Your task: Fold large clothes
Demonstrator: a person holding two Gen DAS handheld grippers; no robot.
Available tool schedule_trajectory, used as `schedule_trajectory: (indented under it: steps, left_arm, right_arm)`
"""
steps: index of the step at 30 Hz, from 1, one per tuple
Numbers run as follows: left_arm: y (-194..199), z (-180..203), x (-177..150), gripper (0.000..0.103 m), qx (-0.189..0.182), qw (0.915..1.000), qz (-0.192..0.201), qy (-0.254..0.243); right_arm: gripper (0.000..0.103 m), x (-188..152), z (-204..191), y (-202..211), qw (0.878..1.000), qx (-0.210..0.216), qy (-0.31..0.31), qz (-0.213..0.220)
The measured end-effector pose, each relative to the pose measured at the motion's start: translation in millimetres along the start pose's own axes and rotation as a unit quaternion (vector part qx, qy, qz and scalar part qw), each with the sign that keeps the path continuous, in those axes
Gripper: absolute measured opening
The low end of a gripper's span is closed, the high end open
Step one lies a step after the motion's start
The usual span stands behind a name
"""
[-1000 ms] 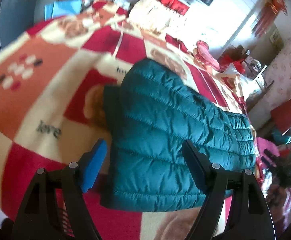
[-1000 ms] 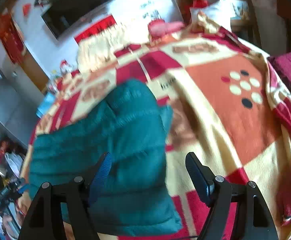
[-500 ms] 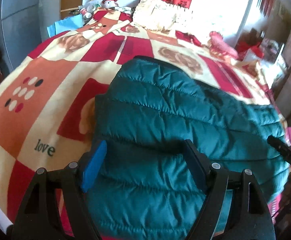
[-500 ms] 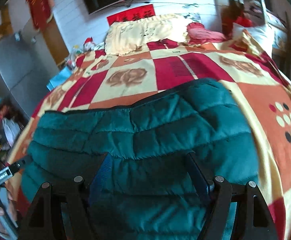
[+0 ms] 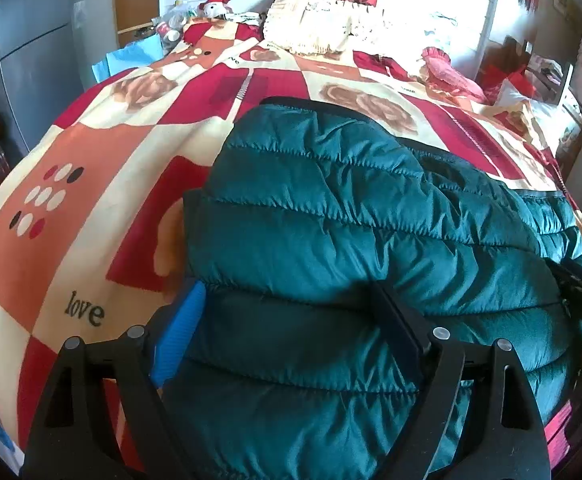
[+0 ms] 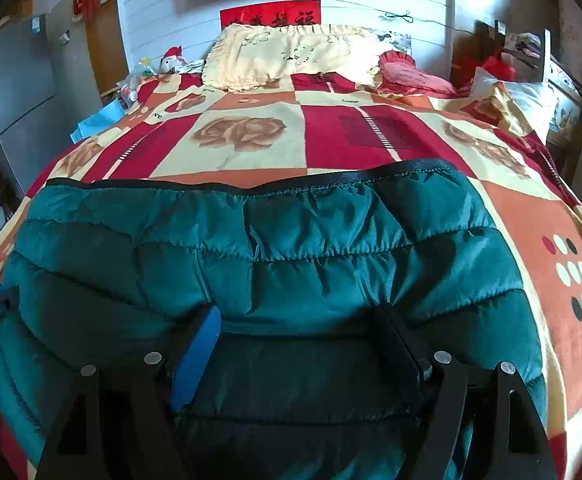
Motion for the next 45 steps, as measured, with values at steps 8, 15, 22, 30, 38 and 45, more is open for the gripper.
schedule_trajectory:
  steps: [8,15,22,30,38,45]
  left_arm:
    - [3.0,1.4,-2.9,0.085,0.002,0.9999,-0.013,0.004]
    - [17.6,-0.2,-10.2,0.085,-0.002,0.9999,0.005,0.014]
    - [49.2,1.3,-13.1,0.085,-0.002,0.9995,0.028,0.015]
    - [87.5,17.5,-8.5,0.085,-0.006,0.9979,0.064,-0.005]
    - [123.0,32.8,1.8,0.085,-0.005,0.9942,0.106,-0.022]
    - [144.1,41.3,-3.0,0.085,-0.005,0.9916,0.125,-0.034]
  right_arm:
    - [0.076,-2.0,-10.4,53.8,0.998,0.023,-0.036,0.035]
    - [0.076,-28.5,-32.0,51.1,1.000,0.001,0.017,0.013]
    - [0.076,-25.4,-31.7,77.8,1.000,0.014,-0.001,0.020]
    - [0.076,-17.9,-42.4,131.2,0.997,0.027,0.029,0.072]
    - [0.076,-10.3,-43.5,156.2,0.992,0.076,-0.025,0.096]
    - [0.077,-19.9,-64.4,173.4,0.989,0.099,-0.019,0.104]
Point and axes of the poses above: each gripper's, at about its wrist camera, not at the fingertips, and y roughly against the way its jaws point, z to its right, x to its top, the point moved 3 cm from there along -y, roughly the way its jaws point, and after that the axes turned 13 degrees about z, right-handed, at the moved point
